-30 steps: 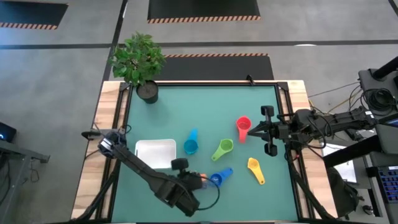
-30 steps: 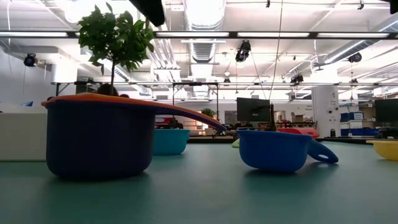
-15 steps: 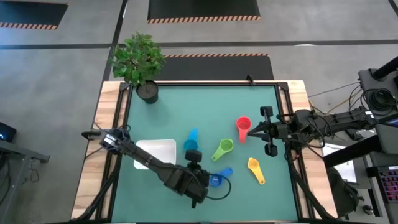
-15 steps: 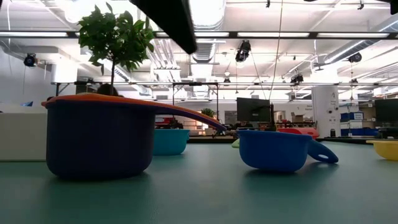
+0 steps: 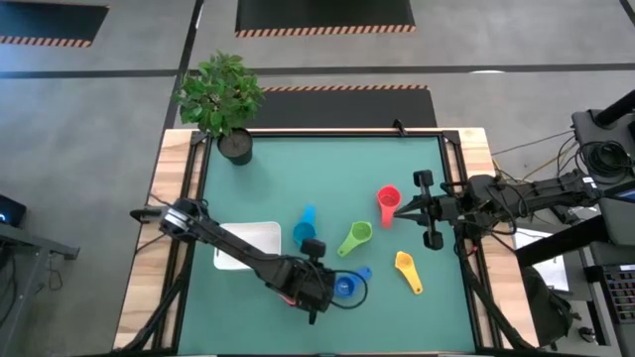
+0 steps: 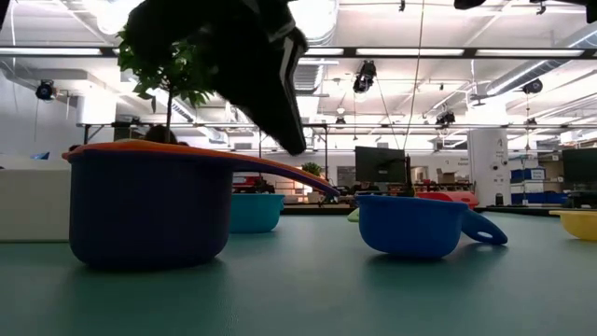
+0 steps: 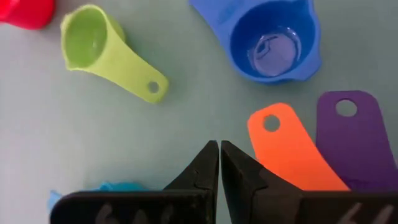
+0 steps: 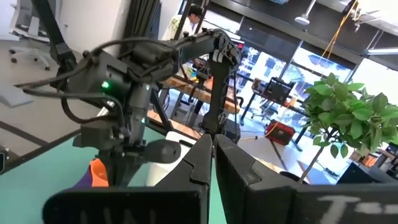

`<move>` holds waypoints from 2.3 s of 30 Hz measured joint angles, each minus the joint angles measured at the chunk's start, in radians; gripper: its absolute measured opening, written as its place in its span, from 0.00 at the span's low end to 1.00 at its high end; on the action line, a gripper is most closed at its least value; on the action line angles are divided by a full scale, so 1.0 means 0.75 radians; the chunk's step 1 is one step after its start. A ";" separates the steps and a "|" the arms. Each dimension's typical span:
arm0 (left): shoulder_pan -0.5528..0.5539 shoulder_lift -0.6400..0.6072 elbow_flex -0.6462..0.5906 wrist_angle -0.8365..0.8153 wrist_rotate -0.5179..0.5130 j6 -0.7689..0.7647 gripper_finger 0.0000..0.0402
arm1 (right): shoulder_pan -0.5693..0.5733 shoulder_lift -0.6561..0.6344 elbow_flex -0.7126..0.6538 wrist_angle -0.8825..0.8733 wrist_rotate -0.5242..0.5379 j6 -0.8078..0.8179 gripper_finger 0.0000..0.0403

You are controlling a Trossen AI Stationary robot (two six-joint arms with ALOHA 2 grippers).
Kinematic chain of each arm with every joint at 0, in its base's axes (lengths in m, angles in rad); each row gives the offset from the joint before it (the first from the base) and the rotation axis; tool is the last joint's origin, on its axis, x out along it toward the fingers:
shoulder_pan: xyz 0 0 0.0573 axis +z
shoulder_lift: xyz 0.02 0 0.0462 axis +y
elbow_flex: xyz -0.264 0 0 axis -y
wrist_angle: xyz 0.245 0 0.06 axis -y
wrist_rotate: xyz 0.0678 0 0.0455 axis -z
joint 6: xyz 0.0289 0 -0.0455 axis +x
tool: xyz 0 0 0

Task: Nest measuring cups in basket
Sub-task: Stack the orange measuring cup in the top of the purple measuring cup

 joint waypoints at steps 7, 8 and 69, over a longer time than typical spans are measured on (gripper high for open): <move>0.005 -0.023 -0.115 0.148 0.028 -0.069 0.00 | 0.000 0.001 0.000 -0.003 0.000 -0.001 0.02; 0.005 -0.023 -0.120 0.150 0.031 -0.078 0.00 | 0.001 0.001 0.000 -0.003 0.000 -0.004 0.02; -0.087 -0.296 -0.116 0.121 0.264 -0.076 0.00 | 0.001 0.043 0.000 -0.024 -0.027 0.246 0.02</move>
